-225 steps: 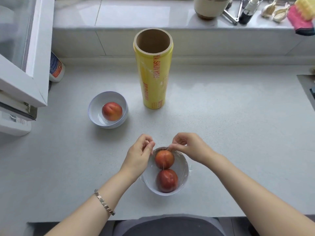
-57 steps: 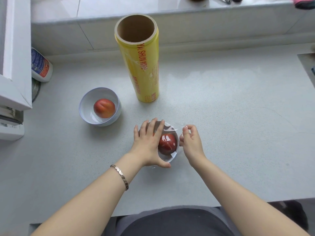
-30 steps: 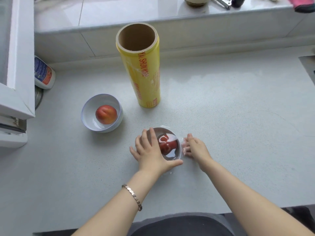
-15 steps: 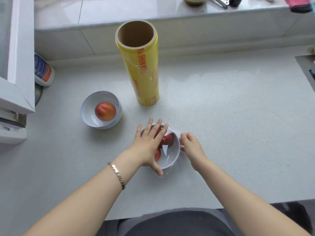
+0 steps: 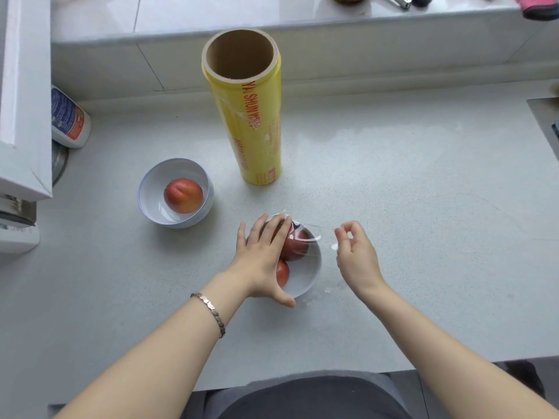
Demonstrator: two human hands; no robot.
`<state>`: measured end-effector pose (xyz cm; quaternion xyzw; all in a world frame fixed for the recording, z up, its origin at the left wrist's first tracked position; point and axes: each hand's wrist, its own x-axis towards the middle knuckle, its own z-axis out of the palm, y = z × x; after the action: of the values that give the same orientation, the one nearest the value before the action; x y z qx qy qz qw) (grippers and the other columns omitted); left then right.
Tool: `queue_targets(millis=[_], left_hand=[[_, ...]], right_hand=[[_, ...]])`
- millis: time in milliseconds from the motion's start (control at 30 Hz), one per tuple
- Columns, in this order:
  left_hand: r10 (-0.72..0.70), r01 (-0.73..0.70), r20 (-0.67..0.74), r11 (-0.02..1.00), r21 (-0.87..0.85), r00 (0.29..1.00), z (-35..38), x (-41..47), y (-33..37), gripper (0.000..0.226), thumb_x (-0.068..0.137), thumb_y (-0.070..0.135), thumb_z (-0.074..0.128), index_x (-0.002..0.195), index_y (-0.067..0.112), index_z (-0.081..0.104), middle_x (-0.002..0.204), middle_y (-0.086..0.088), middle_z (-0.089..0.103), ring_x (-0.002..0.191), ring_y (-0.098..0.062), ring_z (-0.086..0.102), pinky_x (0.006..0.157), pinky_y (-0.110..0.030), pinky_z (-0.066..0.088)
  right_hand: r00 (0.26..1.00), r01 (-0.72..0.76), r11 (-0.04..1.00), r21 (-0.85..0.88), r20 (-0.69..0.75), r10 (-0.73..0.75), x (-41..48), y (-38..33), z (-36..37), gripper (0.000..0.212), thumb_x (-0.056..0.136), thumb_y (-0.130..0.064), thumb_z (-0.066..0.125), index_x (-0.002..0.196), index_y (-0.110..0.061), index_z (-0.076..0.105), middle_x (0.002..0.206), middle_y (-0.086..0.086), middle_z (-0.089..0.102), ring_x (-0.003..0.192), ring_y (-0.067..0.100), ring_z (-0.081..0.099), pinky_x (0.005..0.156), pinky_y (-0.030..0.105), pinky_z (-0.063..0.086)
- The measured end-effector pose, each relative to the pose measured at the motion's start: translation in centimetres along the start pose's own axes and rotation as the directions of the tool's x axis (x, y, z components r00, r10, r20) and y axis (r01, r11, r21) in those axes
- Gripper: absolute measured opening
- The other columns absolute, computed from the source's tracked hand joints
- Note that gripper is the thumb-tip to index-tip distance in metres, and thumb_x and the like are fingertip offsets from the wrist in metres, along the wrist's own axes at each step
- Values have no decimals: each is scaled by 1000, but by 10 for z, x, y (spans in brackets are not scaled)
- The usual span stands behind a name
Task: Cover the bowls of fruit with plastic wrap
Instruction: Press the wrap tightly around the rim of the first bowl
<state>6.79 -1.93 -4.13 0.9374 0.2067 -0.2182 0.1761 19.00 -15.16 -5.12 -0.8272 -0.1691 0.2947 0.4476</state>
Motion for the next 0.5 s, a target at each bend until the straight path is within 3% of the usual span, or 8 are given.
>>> queue_targets(millis=[200,333,433,500], left_hand=[[-24,24,-20,999,-34,999,1,-1,2,145,43,68,76,145,21,-16,154,5,-13,142,-23,-16,111,-54,-12],[-93,90,-30,992,-88,995,3,-1,9,144,45,69,75,145,22,-17,154,5,-14,142,-23,-17,112,-55,-12],[-214,204,-46,965,-164,976,7,-4,19,144,45,71,74,145,20,-17,154,5,-15,142,-24,-19,111,-58,-10],[-353,328,-49,905,-271,934,10,-6,28,145,44,71,74,145,19,-16,154,4,-15,142,-24,-18,112,-58,-5]], right_hand=[[999,-53,992,-112,-9,52,11,15,-1,15,97,-22,37,89,-12,43,54,0,33,50,15,29,49,28,24],[996,-84,988,-130,-22,82,19,16,10,15,96,-24,41,90,-12,47,59,0,40,57,19,38,51,27,30],[989,-140,988,-72,-62,136,23,11,4,19,93,-31,48,90,-13,52,70,3,51,70,22,51,59,28,36],[970,-227,974,1,-92,226,19,9,0,31,95,-38,40,95,-10,54,83,8,58,83,27,58,70,31,40]])
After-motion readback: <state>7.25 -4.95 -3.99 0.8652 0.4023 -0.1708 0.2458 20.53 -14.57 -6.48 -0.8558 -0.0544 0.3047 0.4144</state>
